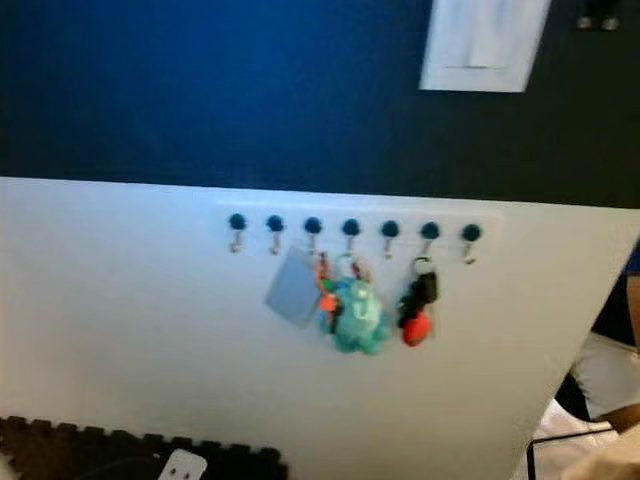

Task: Hang keys on a hook

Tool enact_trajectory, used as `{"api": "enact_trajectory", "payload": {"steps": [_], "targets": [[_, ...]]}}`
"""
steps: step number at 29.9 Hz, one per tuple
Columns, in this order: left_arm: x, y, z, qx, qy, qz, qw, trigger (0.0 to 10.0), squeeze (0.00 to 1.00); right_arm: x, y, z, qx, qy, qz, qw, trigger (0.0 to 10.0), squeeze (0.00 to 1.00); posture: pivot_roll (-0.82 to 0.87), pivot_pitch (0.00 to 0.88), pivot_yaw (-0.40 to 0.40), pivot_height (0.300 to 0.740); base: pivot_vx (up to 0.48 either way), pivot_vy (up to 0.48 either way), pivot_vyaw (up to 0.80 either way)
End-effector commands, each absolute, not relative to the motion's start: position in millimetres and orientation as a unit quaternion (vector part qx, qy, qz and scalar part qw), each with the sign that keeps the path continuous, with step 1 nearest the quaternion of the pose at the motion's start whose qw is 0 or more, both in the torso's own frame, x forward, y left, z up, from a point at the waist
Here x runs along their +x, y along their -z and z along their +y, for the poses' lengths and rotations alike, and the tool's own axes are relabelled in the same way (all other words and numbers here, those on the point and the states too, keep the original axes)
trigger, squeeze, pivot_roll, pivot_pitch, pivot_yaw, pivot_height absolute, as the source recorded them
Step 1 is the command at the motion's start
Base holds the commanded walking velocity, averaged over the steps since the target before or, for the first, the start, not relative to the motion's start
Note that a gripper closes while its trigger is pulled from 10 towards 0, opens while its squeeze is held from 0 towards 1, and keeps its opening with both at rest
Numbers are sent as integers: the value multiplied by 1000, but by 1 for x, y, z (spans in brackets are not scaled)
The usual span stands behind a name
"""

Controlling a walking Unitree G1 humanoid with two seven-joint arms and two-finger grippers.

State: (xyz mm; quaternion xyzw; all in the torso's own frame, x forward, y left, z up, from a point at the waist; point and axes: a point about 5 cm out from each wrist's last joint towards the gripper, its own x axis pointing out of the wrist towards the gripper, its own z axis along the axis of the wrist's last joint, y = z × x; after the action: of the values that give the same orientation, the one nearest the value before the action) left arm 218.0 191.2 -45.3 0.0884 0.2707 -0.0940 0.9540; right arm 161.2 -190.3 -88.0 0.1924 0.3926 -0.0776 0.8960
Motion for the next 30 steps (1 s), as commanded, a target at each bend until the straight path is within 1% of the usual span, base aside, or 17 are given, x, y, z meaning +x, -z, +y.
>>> {"api": "enact_trajectory", "payload": {"steps": [1, 15, 22, 26, 30], "targets": [[216, 47, 192, 93, 95, 275, 952, 10000, 0, 159, 89, -187, 197, 79, 396, 893, 10000, 0, 74, 0, 9, 740, 0, 0, 0], [215, 48, 190, 100, 87, 279, 951, 10000, 0, 161, 88, -191, 187, 73, 398, 895, 10000, 0, 85, 0, -13, 740, 0, 0, 0], [216, 49, 190, 100, 86, 285, 949, 10000, 0, 166, 87, -191, 184, 78, 393, 898, 10000, 0, 87, 0, -5, 740, 0, 0, 0], [218, 49, 188, 106, 90, 287, 948, 10000, 0, 169, 84, -193, 177, 84, 381, 904, 10000, 0, 85, 0, -2, 740, 0, 0, 0], [219, 48, 190, 114, 93, 288, 946, 10000, 0, 179, 76, -195, 170, 83, 342, 920, 10000, 0, 78, 0, 25, 740, 0, 0, 0]]}}
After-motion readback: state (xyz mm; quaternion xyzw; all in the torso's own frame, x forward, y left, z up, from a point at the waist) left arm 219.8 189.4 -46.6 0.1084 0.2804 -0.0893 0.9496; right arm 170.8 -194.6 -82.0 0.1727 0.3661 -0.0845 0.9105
